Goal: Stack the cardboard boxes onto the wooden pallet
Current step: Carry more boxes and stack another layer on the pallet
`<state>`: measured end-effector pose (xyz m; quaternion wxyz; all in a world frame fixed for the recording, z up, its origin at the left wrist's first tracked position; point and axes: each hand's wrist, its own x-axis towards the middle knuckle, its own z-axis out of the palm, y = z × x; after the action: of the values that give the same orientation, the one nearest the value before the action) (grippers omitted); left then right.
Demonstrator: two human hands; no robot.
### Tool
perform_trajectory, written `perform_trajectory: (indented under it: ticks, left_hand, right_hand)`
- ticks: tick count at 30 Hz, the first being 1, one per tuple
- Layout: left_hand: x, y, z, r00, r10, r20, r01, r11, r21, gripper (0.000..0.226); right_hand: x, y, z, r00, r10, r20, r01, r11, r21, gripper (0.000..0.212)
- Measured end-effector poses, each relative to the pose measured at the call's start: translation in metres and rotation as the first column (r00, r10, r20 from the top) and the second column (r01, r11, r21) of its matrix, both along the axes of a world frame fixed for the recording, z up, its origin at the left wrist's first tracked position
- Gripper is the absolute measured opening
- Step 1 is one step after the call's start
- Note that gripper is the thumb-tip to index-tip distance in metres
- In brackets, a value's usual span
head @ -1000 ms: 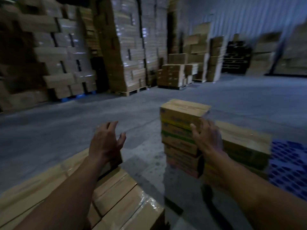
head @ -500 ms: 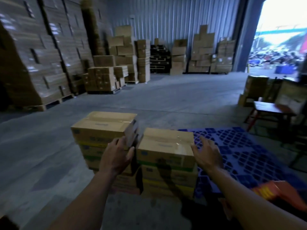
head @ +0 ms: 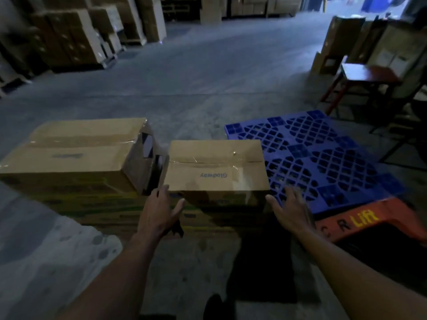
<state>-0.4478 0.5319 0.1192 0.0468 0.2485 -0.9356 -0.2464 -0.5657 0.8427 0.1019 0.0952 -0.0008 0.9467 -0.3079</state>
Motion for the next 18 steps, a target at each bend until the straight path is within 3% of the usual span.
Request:
perform_trajectory:
  ticks: [8, 12, 16, 18]
  left_hand:
    - [-0.116, -0.095, -0.104, 0.983, 0.094, 0.159, -0.117, 0.983, 0.142, 0.074]
    - [-0.147, -0.115, -0.135, 0.954, 0.179, 0.239, -0.234, 0.946, 0.225, 0.095]
    - [-0.159, -0.126, -0.155, 0.95, 0.28, 0.142, -0.313, 0.869, 0.384, 0.103]
    - [-0.161, -0.131, -0.164, 0.925, 0.371, 0.086, -0.362, 0.785, 0.502, 0.1]
  right_hand:
    - [-0.101, -0.073, -0.075, 0.984, -0.102, 0.149, 0.105, 0.994, -0.013, 0.076]
    - [-0.126, -0.081, -0.106, 0.962, -0.189, 0.195, 0.197, 0.98, -0.019, 0.088]
    - [-0.145, -0.082, -0.122, 0.919, -0.297, 0.258, 0.324, 0.943, -0.069, 0.103]
    - [-0.154, -0.08, -0.13, 0.901, -0.318, 0.294, 0.359, 0.929, -0.094, 0.111]
